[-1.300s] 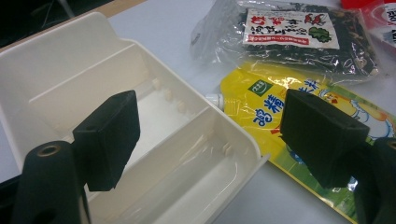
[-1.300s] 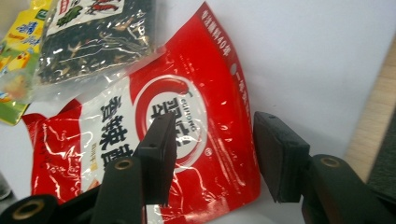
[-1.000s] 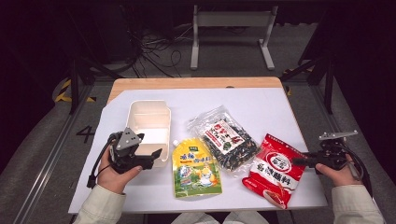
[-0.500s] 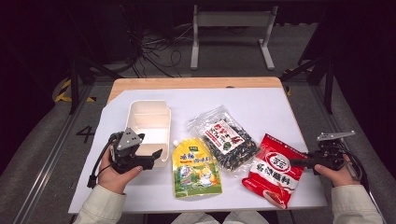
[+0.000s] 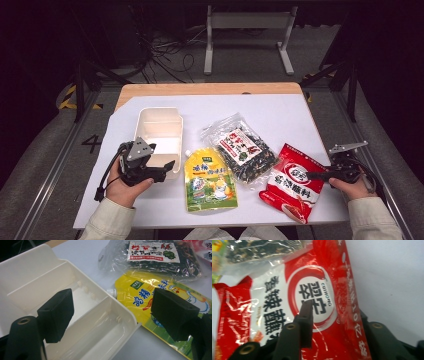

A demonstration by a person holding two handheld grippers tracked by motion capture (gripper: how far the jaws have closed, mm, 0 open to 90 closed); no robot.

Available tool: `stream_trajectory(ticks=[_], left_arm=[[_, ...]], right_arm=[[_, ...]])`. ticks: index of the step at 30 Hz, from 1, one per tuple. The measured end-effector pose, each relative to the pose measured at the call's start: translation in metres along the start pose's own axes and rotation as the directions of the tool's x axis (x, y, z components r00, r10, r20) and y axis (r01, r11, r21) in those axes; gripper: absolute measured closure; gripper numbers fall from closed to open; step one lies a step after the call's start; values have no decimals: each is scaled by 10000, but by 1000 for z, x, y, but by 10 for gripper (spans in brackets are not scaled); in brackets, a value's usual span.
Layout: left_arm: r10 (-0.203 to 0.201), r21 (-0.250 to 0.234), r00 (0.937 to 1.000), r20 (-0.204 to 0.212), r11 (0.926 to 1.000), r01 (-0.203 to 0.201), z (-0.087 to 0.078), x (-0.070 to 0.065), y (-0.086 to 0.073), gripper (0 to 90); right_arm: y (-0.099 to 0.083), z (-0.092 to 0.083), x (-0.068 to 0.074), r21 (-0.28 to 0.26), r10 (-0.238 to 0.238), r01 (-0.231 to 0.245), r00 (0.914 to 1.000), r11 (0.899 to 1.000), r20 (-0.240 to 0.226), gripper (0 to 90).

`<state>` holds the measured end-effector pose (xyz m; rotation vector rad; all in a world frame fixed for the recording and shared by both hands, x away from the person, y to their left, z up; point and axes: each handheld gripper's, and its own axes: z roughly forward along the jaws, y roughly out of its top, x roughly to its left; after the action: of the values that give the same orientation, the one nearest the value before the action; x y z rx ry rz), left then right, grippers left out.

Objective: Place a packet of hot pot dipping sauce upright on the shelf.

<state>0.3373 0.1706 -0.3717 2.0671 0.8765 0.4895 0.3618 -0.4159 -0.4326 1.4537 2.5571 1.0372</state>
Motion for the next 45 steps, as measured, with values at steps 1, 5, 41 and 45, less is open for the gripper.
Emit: stream_trajectory(ticks=[1,5,41,45], left_arm=[[1,-1,10000,-2,10000,-1,0,0,0,195],[52,16,10000,9,10000,-52,0,0,0,195],[336,4,9985,443,9994,-336,12,-8,9,199],[292,-13,9985,461,9996,-292,11,-8,9,200]], right_arm=[[0,1,0,-11,-36,36,9998,10000,175,696],[0,1,1,7,-217,217,9977,9998,649,823],[6,-87,55,-1207,-595,695,9946,9903,849,888],[9,-95,67,-1637,-870,1013,9919,9813,927,890]])
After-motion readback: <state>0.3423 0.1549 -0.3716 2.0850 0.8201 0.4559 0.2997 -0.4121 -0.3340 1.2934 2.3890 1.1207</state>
